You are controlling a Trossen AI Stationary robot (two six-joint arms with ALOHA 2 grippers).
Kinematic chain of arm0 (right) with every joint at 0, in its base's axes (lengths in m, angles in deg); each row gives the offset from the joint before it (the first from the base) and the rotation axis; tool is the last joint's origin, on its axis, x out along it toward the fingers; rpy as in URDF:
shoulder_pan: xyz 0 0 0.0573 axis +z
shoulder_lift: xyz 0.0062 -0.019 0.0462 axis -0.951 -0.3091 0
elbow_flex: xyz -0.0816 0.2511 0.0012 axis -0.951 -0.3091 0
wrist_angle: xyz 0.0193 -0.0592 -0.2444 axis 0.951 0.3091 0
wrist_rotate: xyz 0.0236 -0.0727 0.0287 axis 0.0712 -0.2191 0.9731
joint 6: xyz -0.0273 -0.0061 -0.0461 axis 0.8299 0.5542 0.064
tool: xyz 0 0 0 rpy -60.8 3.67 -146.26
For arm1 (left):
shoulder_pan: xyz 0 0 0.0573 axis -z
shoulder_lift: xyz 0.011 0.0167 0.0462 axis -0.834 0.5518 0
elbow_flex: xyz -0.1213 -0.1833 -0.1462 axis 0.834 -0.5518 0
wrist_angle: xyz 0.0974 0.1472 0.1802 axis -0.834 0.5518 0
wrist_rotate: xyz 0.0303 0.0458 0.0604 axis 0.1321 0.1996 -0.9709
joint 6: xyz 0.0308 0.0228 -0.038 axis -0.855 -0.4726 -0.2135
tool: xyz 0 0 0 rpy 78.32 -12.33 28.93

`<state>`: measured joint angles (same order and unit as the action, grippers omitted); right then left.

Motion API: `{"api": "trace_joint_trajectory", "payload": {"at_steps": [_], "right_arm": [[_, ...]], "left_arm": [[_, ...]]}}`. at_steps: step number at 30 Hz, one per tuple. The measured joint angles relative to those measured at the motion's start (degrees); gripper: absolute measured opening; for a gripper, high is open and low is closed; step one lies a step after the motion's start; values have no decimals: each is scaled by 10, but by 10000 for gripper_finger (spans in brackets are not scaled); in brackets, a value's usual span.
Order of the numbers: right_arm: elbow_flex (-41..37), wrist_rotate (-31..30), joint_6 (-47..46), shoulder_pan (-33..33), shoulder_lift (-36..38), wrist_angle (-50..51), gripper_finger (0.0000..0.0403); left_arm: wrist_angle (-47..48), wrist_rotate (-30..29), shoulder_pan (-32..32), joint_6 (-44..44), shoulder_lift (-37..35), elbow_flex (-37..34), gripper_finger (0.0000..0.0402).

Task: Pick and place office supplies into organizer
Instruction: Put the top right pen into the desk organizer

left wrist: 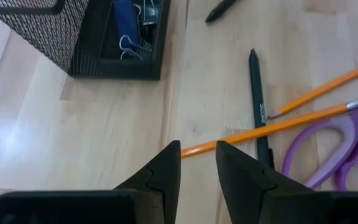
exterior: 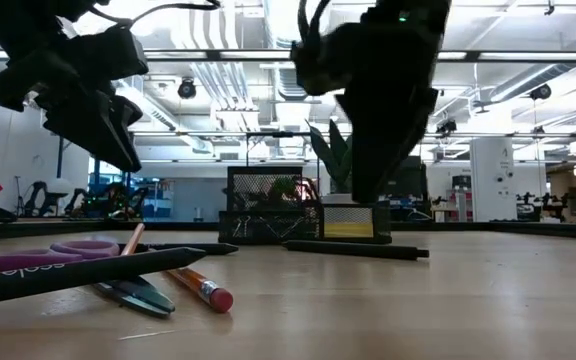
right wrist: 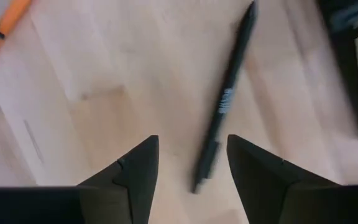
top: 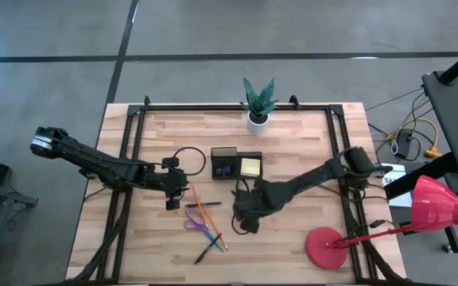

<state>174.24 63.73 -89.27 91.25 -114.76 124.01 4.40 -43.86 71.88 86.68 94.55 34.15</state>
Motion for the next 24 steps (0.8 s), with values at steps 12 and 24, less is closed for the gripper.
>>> {"api": "trace_joint_trajectory", "payload": {"at_steps": [12, 24], "right_arm": [[10, -4, -111, -9, -42, 2, 180], [-15, 217, -101, -105, -10, 8, 180]], "left_arm": [[-14, 0, 0, 6, 0, -1, 88], [-15, 31, 0, 46, 1, -1, 88]]}}
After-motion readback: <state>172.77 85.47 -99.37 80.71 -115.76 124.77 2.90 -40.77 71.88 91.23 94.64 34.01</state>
